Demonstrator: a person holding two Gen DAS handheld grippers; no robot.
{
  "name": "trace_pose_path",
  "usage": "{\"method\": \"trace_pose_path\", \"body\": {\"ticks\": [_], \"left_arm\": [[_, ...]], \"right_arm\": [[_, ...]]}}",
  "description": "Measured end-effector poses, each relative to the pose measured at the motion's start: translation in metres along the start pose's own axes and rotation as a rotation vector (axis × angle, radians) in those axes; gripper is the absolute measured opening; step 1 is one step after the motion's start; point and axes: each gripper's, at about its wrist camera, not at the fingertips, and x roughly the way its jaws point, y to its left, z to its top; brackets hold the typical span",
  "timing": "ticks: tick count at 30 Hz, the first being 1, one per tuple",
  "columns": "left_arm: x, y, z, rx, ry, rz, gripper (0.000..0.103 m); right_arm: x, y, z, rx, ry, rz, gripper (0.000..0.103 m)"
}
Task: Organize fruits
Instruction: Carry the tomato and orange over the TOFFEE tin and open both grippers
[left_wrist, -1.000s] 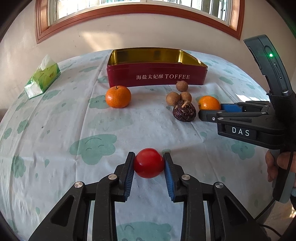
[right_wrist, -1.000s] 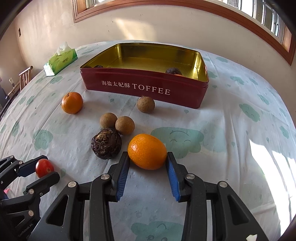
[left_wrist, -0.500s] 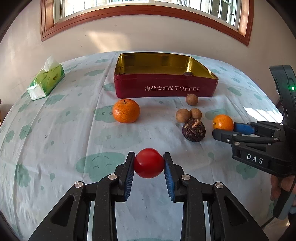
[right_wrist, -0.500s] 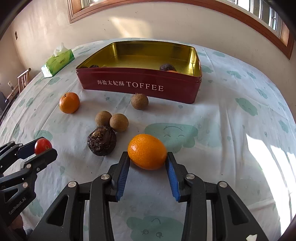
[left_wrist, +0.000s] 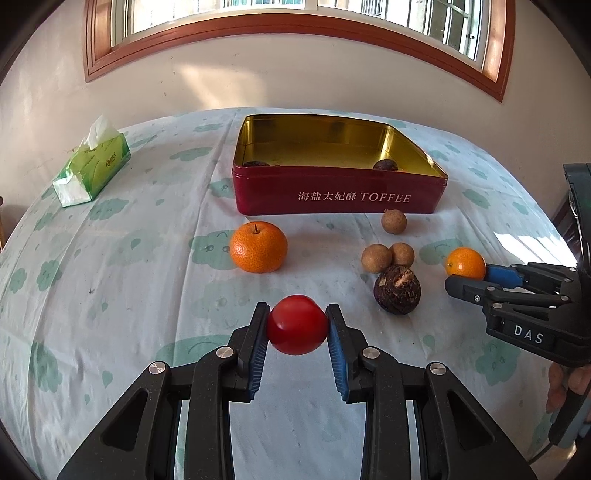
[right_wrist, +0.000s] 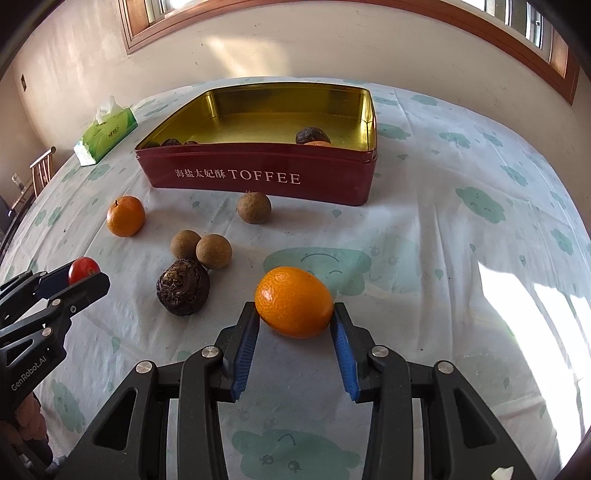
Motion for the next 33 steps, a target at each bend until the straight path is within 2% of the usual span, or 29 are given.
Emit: {"method": "trace_pose_path", "body": {"ticks": [9, 20, 26, 33], "left_arm": [[0.000, 0.005, 0.029, 0.013, -0.042, -0.001, 0.032], [0.004, 0.012, 0.083, 0.046, -0.118, -0.002, 0.032], [0.021, 0.010, 0.109, 0.067, -0.120, -0.003, 0.032], [0.054, 0.010, 0.128, 0.061, -0.070, -0.001, 0.032]], "right_arm": [[-0.007, -0.003, 0.023, -0.009, -0.033, -0.002, 0.037], [-0.017, -0.012, 0.074, -0.017, -0.108, -0.023, 0.037], [-0.004, -0.012, 0.099, -0.026, -0.112, -0.026, 0.037], [0.023, -0.012, 0.113, -0.038, -0.071, -0.017, 0.037]]}}
